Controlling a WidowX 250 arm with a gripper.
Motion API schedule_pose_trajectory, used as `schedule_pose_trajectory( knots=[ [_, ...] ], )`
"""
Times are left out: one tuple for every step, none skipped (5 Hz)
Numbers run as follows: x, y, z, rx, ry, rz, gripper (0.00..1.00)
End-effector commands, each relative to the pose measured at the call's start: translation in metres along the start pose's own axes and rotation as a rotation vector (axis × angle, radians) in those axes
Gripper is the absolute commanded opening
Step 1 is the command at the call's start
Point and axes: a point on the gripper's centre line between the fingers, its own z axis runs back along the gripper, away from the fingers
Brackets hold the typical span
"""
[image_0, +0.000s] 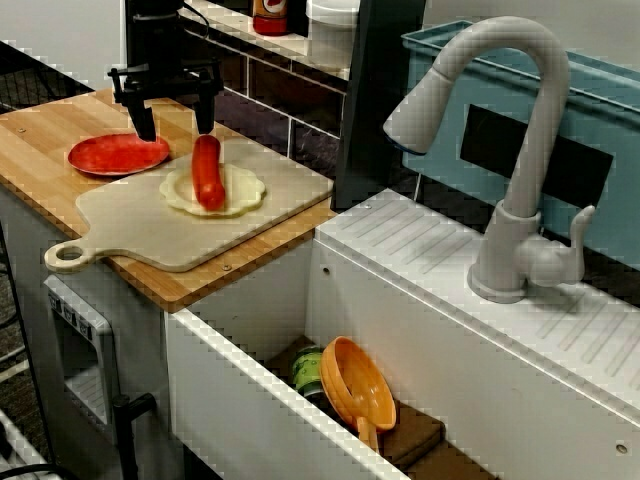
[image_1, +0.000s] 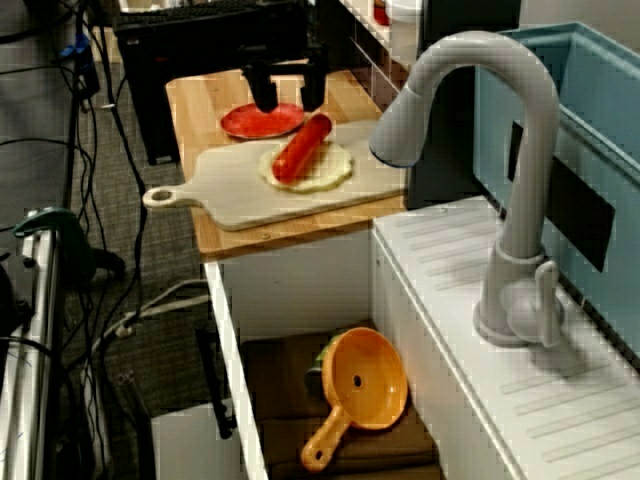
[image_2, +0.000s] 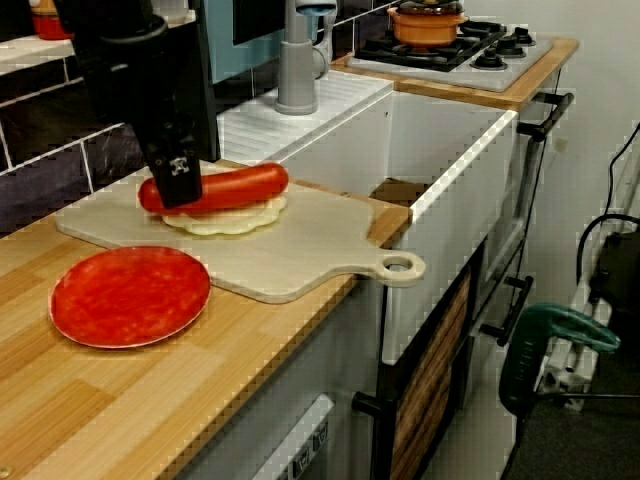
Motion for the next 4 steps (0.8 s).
schedule_pose_trajectory(
  knots=[
    [-0.005,-0.006,0.029,0.033,-0.045,-0.308,1.0],
    [-0.005,-0.008,0.029,0.068,-0.035,-0.392,1.0],
    [-0.014,-0.007,0.028,0.085,0.012,-0.476,1.0],
    [-0.033,-0.001,0.024,0.103,0.02,-0.522,1.0]
  ],
)
